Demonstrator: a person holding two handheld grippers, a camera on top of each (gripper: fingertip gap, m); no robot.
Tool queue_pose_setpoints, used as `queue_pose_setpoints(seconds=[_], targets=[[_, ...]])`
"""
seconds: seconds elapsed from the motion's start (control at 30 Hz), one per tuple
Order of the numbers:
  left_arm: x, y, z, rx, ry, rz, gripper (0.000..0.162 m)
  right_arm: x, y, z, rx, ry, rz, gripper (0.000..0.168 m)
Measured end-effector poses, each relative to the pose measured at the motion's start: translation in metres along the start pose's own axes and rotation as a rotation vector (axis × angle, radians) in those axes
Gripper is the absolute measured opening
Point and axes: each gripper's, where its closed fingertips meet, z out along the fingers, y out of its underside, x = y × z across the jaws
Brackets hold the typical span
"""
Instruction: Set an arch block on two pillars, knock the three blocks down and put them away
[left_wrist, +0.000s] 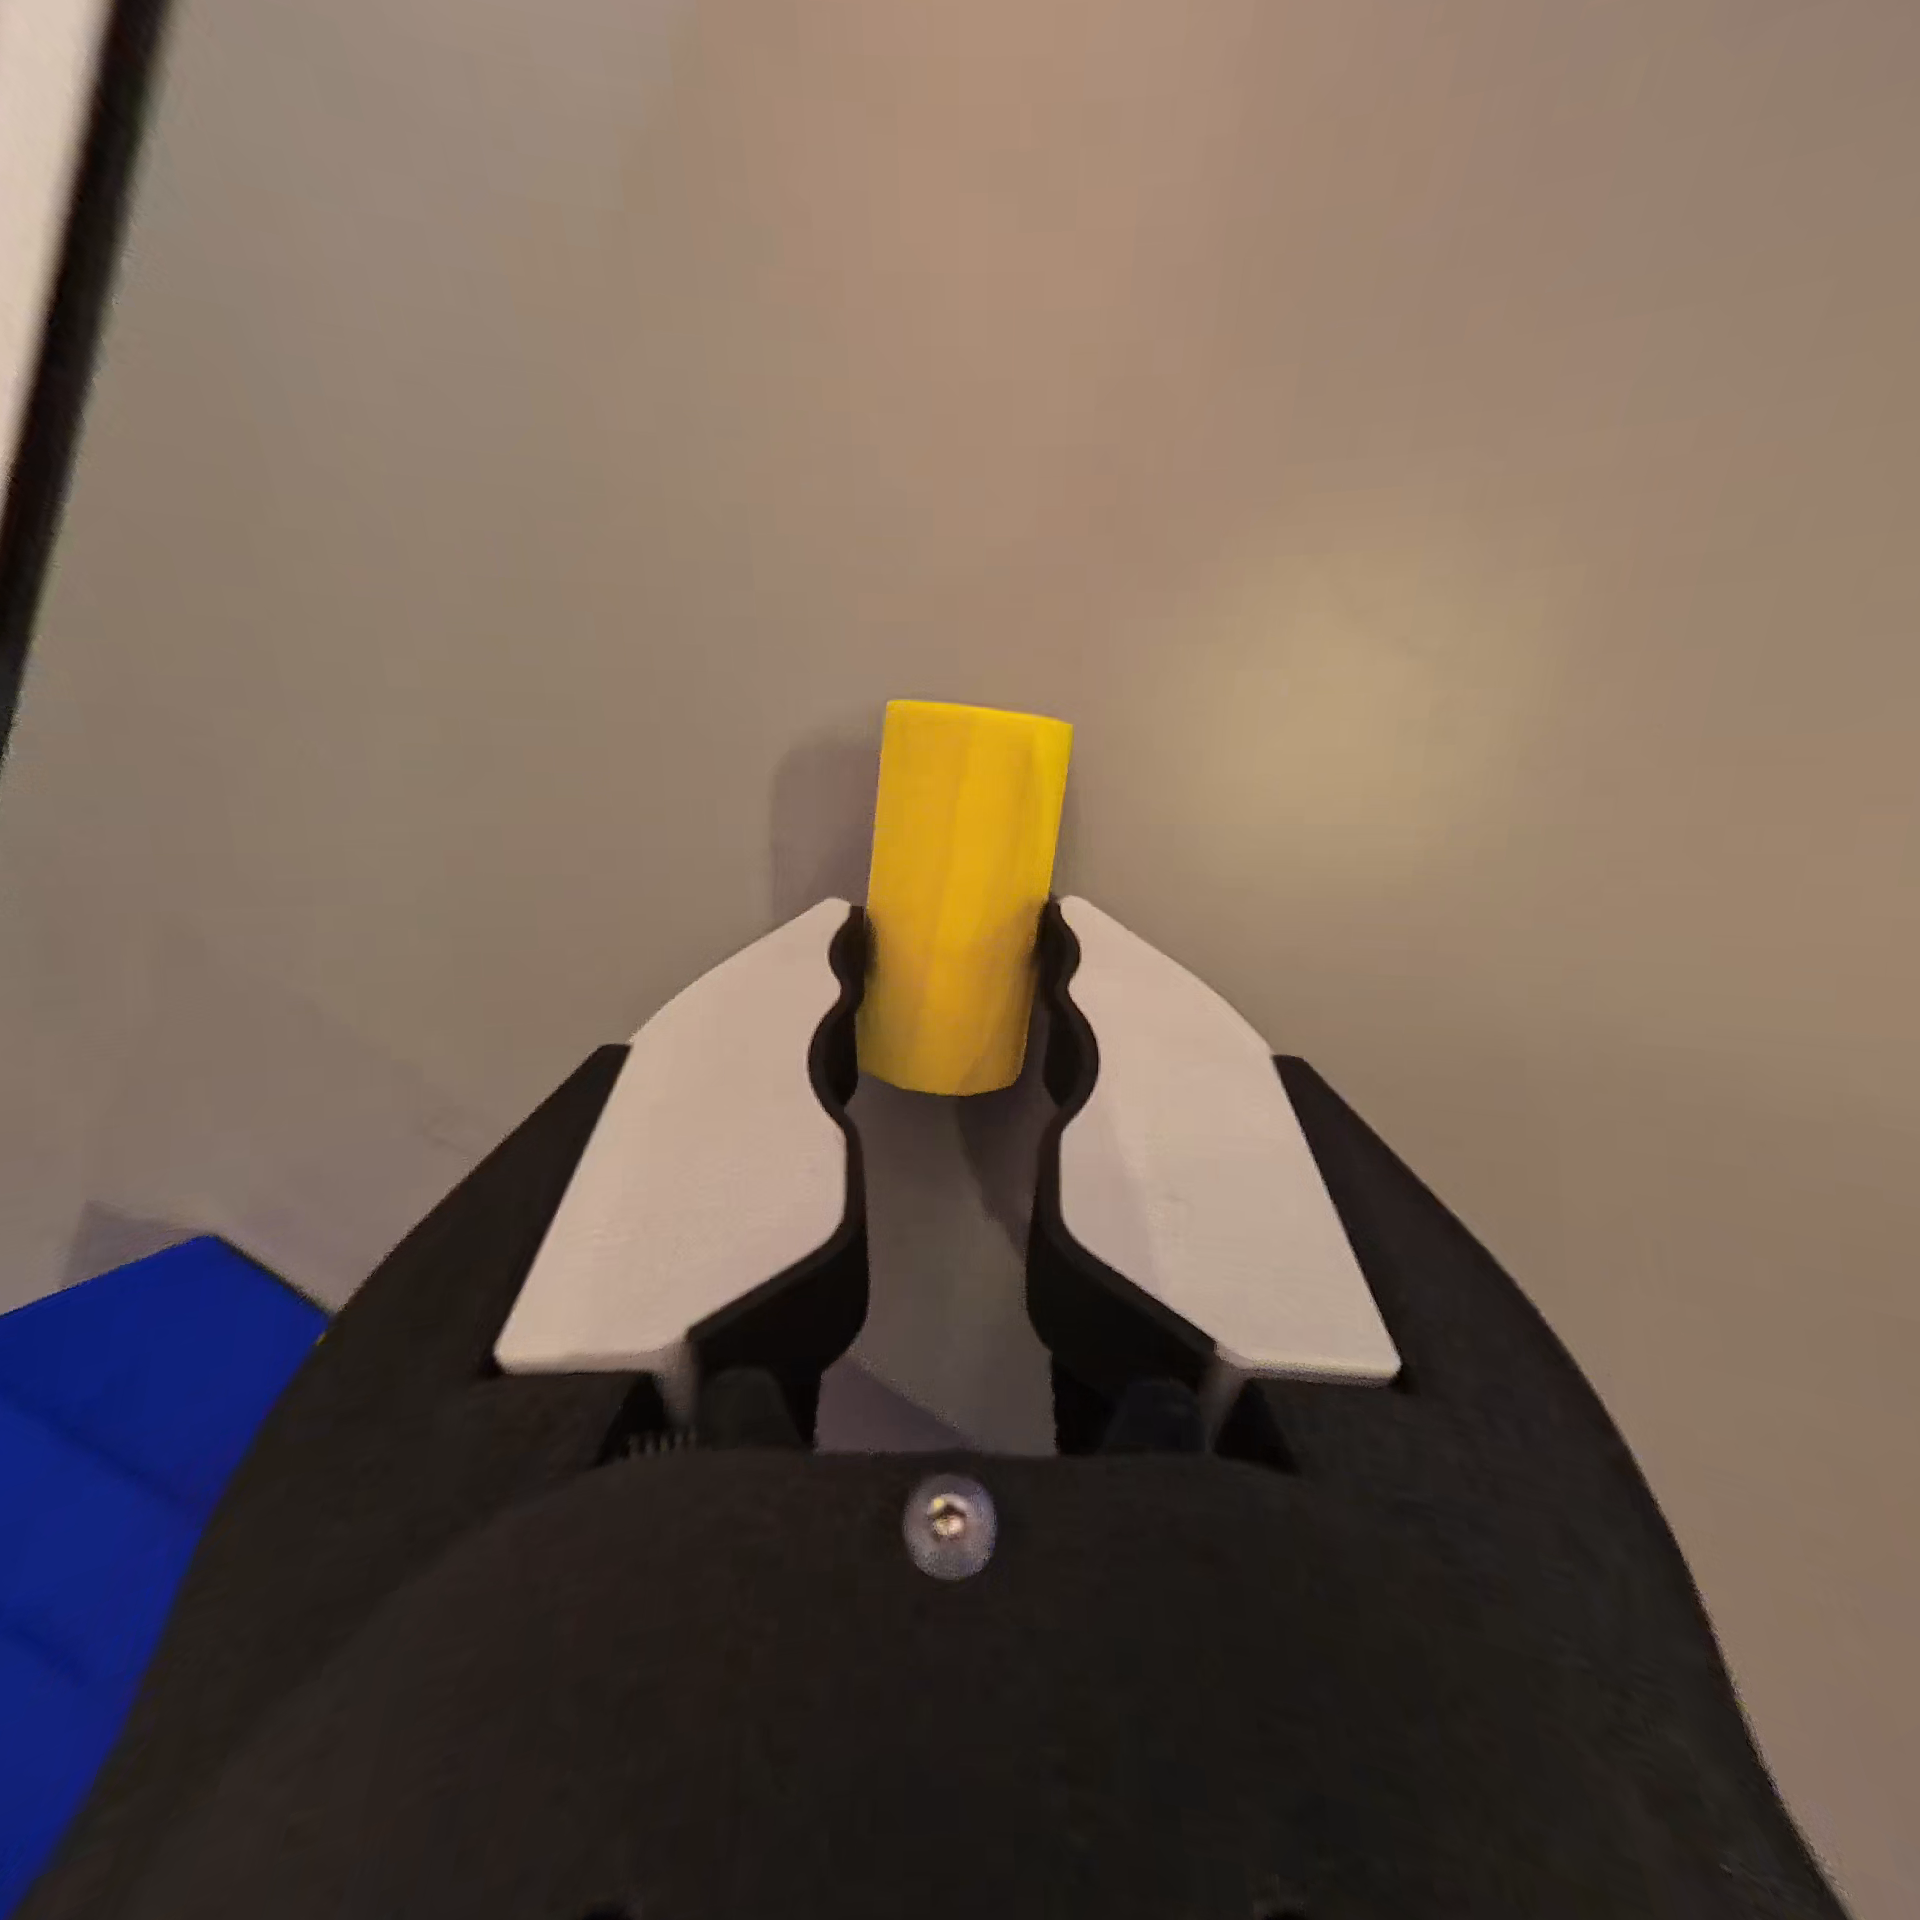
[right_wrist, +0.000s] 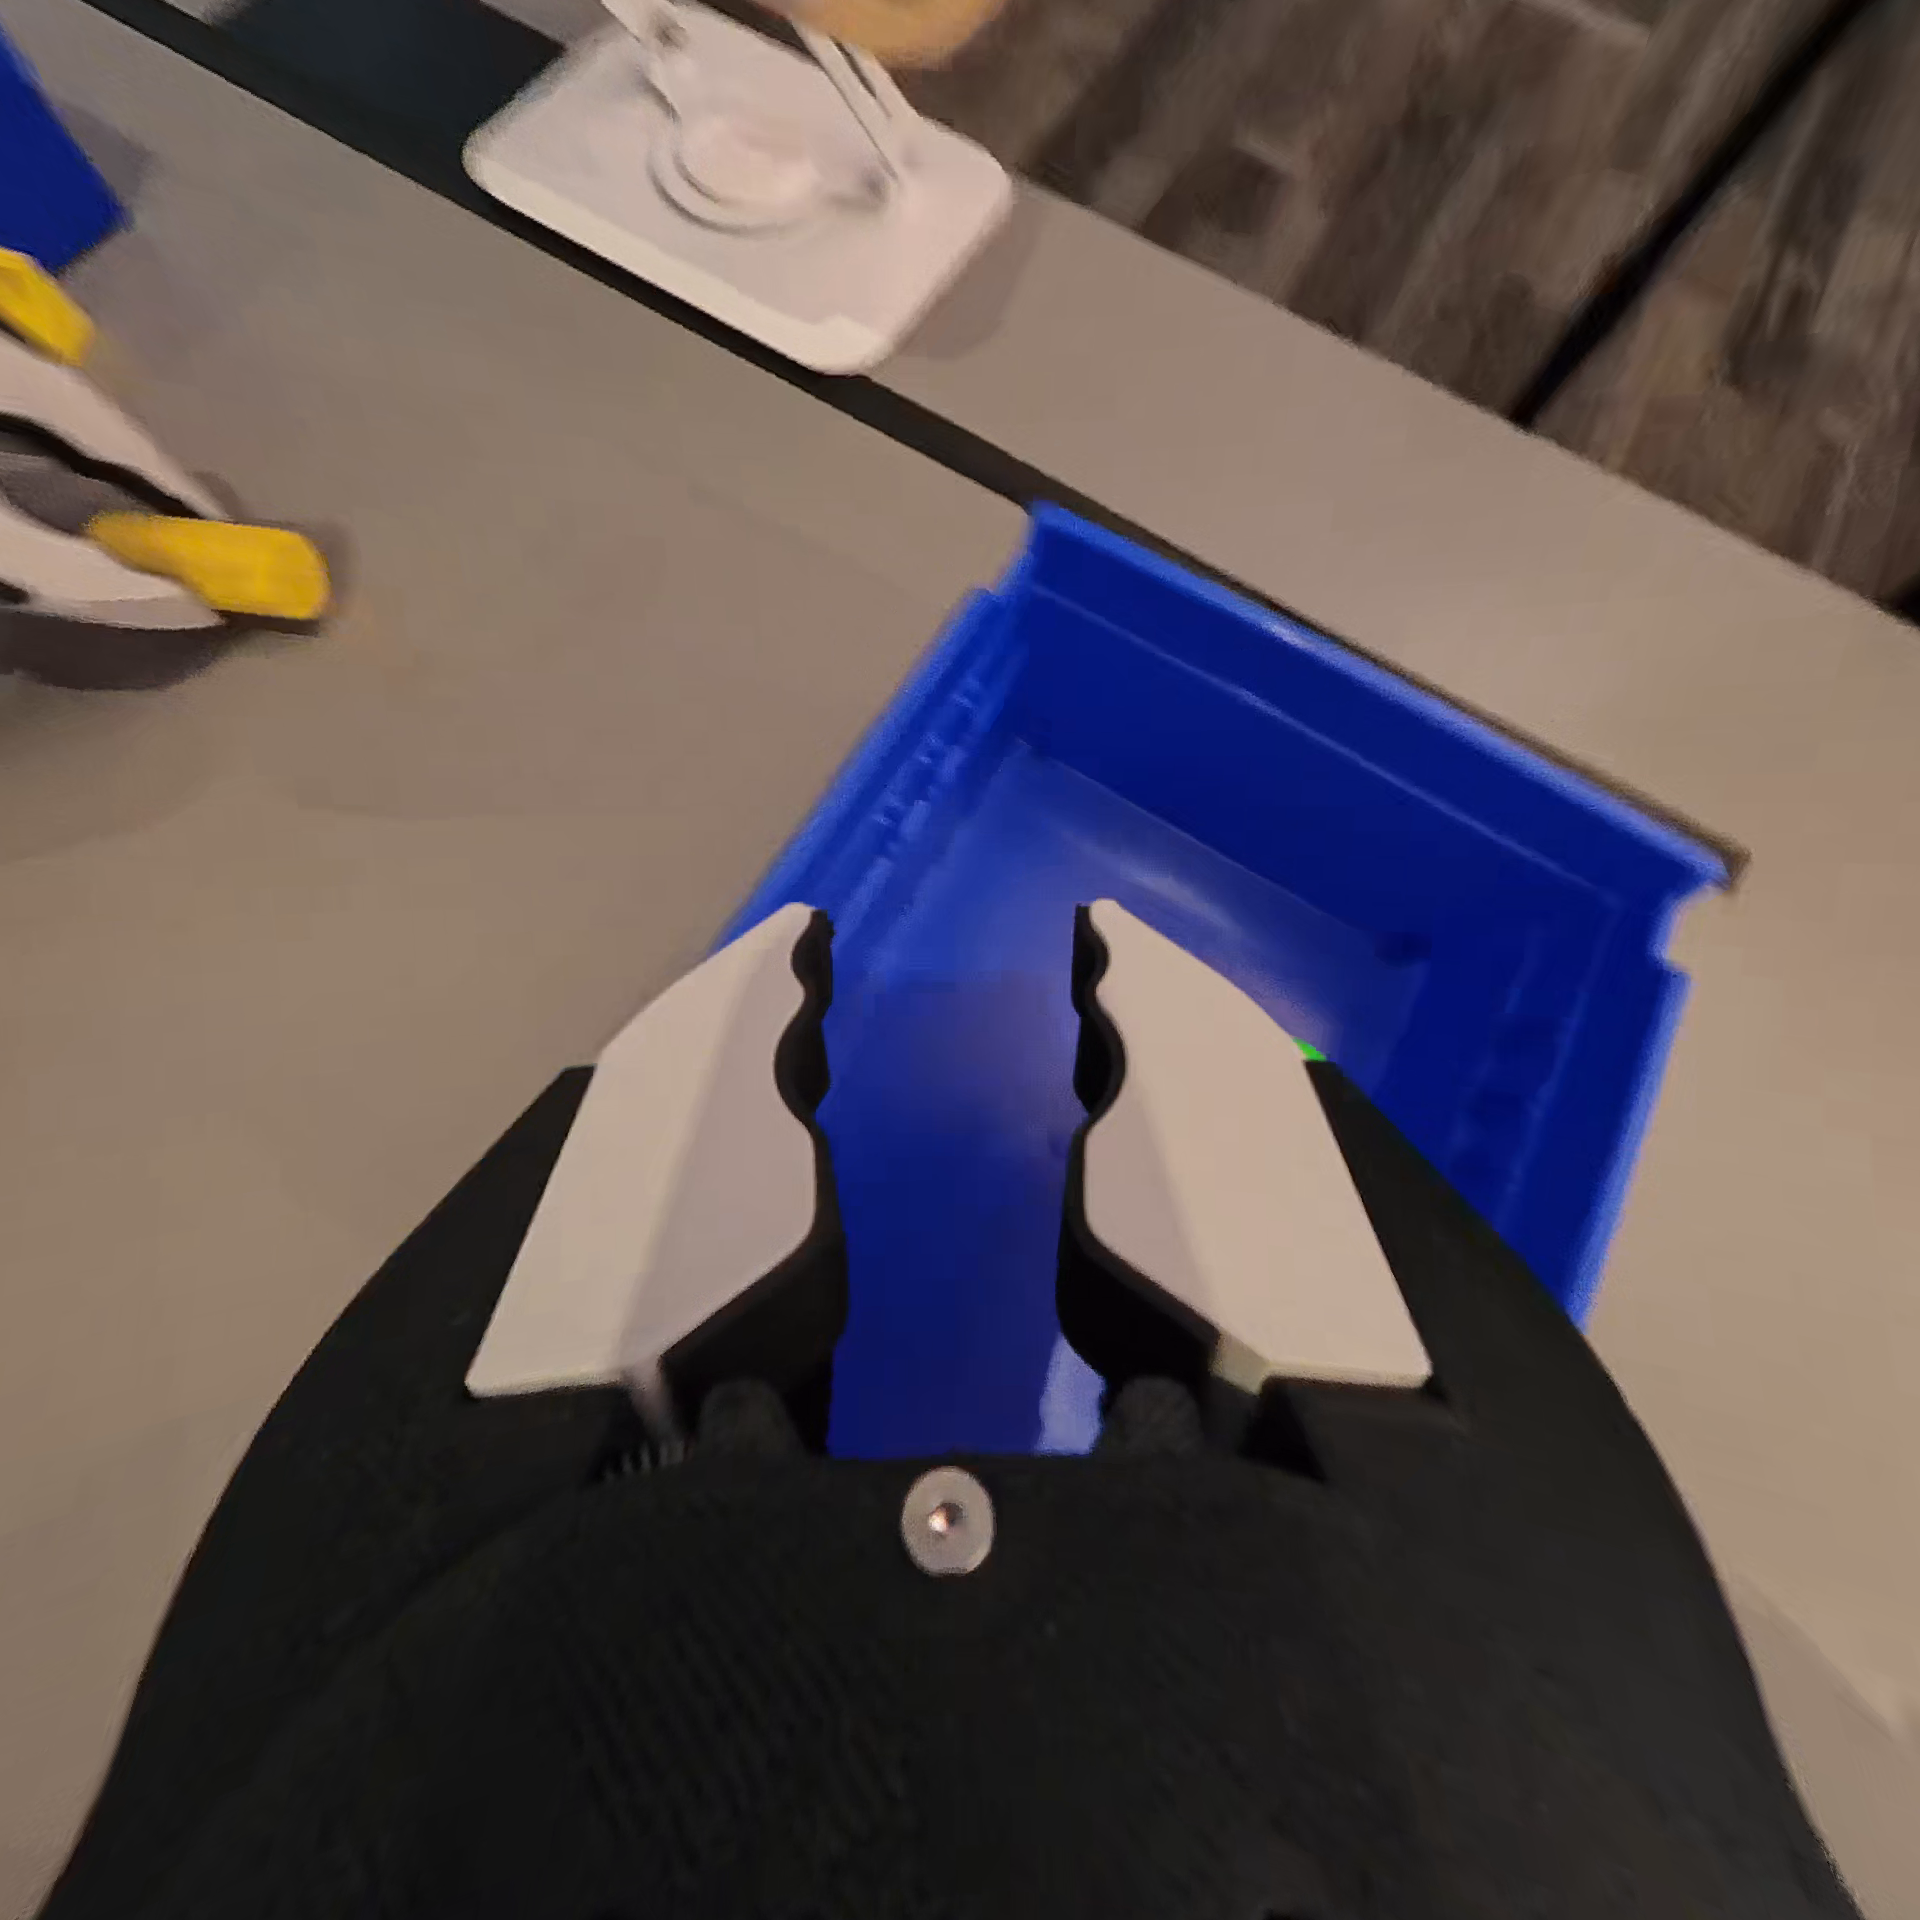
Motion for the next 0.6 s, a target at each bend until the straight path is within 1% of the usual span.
queue_pose_setpoints(seconds=[0.07,0.1,0.13,0.17,0.23,0.3,0.4,0.43,0.5,0.6], targets=[[0.009,-0.022,-0.020,0.150,0.103,-0.077,0.032,-0.037,-0.020,-0.002,0.118,-0.078,-0.098,0.046],[0.018,-0.036,-0.036,0.242,0.194,-0.111,0.032,-0.060,-0.028,-0.002,0.166,-0.126,-0.163,0.047],[0.031,-0.049,-0.055,0.335,0.302,-0.141,0.032,-0.084,-0.034,-0.002,0.212,-0.165,-0.240,0.050],[0.043,-0.058,-0.073,0.402,0.414,-0.167,0.032,-0.112,-0.038,-0.001,0.253,-0.211,-0.333,0.055],[0.071,-0.070,-0.107,0.489,0.616,-0.163,0.032,-0.167,-0.037,0.001,0.298,-0.312,-0.542,0.056],[0.095,-0.069,-0.126,0.496,0.727,-0.094,0.032,-0.205,-0.038,0.002,0.354,-0.317,-0.740,0.056],[0.119,-0.065,-0.134,0.463,0.751,0.005,0.032,-0.247,-0.038,-0.004,0.414,-0.388,-0.931,0.055],[0.128,-0.063,-0.137,0.450,0.774,0.035,0.032,-0.256,-0.036,-0.005,0.407,-0.418,-0.974,0.055],[0.142,-0.056,-0.140,0.407,0.815,0.080,0.033,-0.264,-0.033,-0.006,0.396,-0.422,-1.055,0.054],[0.156,-0.050,-0.143,0.375,0.859,0.140,0.033,-0.272,-0.017,-0.002,0.304,-0.444,-1.155,0.046]])
